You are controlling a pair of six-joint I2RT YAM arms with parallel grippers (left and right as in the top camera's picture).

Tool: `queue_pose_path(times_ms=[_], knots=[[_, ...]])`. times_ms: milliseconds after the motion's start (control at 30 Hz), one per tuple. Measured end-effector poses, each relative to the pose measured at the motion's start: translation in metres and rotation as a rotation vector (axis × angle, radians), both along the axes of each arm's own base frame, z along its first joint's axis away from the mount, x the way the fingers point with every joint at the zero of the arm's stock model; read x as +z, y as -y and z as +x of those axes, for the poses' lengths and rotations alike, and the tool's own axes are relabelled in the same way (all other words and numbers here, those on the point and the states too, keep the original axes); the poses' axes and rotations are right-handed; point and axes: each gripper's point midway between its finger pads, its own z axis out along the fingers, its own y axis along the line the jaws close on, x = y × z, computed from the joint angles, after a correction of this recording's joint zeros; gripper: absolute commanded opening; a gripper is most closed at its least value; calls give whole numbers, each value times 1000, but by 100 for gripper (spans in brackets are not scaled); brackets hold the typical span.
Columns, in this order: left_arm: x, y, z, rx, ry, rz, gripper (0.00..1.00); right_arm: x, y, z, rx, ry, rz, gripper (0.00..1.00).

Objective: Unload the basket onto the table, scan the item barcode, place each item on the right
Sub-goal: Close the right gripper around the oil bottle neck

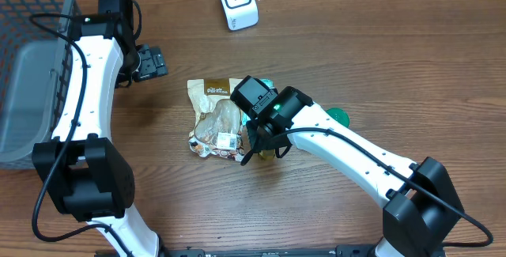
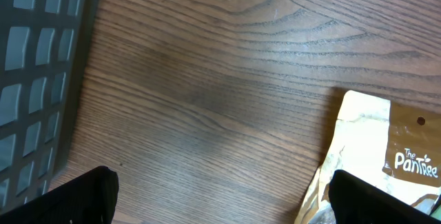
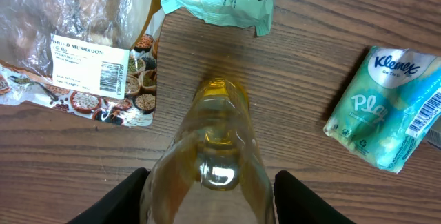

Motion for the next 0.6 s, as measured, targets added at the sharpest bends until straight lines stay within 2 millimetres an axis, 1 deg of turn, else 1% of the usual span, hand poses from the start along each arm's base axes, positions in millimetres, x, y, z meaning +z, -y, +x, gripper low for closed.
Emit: queue_pose_path(times_ms=[100,133,233,300,400,600], knots=[[0,0,0,0,0,0,100,0,0,0,0,1,1,54],[0,0,0,0,0,0,100,0,0,0,0,1,2,51],[0,0,0,0,0,0,100,0,-1,1,-1,4,5,47],[0,0,0,0,0,0,99,0,-1,1,0,4,5,48],[0,0,0,0,0,0,100,0,-1,1,1,4,5,52],[0,0,0,0,0,0,99,0,-1,0,0,1,2,53]])
